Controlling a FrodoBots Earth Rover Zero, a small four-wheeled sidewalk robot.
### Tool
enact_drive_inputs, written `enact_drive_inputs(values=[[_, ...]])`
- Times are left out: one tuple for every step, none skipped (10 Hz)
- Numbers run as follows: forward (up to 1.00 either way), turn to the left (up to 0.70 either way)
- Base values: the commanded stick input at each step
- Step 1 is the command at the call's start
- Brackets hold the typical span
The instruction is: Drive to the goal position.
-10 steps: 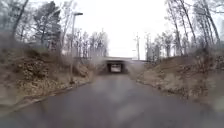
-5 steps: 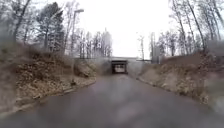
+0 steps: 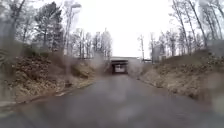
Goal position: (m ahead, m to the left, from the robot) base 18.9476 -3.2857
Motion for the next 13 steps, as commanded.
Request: enact_drive_inputs(values=[[1.0, 0.0], [1.0, 0.0], [1.0, 0.0], [1.0, 0.0], [1.0, 0.0], [1.0, 0.0], [1.0, 0.0], [1.0, 0.0], [1.0, 0.0], [1.0, 0.0], [1.0, 0.0], [1.0, 0.0], [1.0, 0.0]])
